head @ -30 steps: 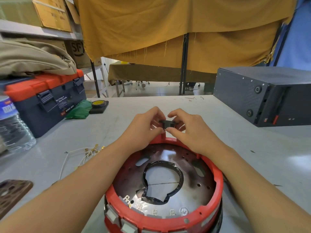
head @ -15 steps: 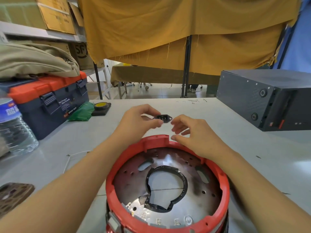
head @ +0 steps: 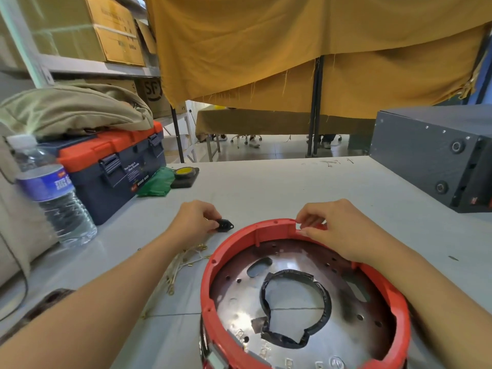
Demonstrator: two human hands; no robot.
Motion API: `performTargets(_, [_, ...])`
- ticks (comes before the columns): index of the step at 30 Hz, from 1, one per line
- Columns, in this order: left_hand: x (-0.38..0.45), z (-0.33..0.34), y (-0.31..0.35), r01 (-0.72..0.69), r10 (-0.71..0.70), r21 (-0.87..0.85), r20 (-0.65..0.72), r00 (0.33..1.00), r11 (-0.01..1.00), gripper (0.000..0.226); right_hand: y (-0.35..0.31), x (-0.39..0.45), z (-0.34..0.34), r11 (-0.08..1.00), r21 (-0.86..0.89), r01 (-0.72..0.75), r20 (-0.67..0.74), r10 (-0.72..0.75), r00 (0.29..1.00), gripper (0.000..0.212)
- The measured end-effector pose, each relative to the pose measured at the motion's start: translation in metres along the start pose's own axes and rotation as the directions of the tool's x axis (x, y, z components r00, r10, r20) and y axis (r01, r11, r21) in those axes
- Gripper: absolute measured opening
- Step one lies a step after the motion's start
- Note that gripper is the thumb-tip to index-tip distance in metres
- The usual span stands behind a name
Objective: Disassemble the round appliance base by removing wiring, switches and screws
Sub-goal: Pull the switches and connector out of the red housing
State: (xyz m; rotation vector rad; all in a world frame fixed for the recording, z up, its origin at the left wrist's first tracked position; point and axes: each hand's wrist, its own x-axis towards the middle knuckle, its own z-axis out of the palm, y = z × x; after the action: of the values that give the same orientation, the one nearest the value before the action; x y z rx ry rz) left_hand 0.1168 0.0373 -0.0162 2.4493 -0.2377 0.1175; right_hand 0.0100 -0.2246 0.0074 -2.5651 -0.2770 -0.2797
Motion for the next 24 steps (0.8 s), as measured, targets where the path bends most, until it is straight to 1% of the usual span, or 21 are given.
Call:
performTargets(4, [0.003,0.006,-0.003,-0.002,0.007,0.09,-0.057,0.998,0.996,0.016,0.002,0.001,0.0,1.0,-0.016,0.0,-0.002,0.0,1.0,0.015])
performTargets(10, [0.0,0.006,-0.003,0.015,-0.009,0.071,-0.085,0.996,0.997,0.025,0.001,0.002,0.001,0.999,-0.044,0.001,0.0,-0.001,1.0,0.016])
performTargets(13, [-0.006,-0.002,-0.002,-0.028,0.034,0.068,-0.087,0.996,0.997,0.029,0.0,0.001,0.0,0.998,-0.064,0.005,0.001,-0.005,1.0,0.016])
performTargets(19, [-0.029,-0.022,0.012,-0.108,0.113,0.065,-0.09,0.989,0.992,0.017,-0.004,-0.001,-0.001,0.995,-0.096,0.009,0.011,-0.008,1.0,0.018])
performTargets(21, [-0.04,-0.027,0.021,-0.104,0.105,0.029,-0.03,0.994,0.994,0.01,-0.005,-0.002,-0.002,0.995,-0.102,0.005,0.015,-0.003,1.0,0.018])
performTargets(23, [-0.054,-0.031,0.03,-0.071,0.075,-0.048,0.107,0.991,0.996,0.013,-0.006,-0.002,-0.002,0.994,-0.11,-0.005,0.017,0.007,1.0,0.019])
performTargets(24, [-0.062,-0.033,0.035,-0.059,0.067,-0.047,0.171,0.983,0.997,0.017,-0.007,-0.003,-0.002,0.993,-0.121,-0.011,0.017,0.013,1.0,0.02])
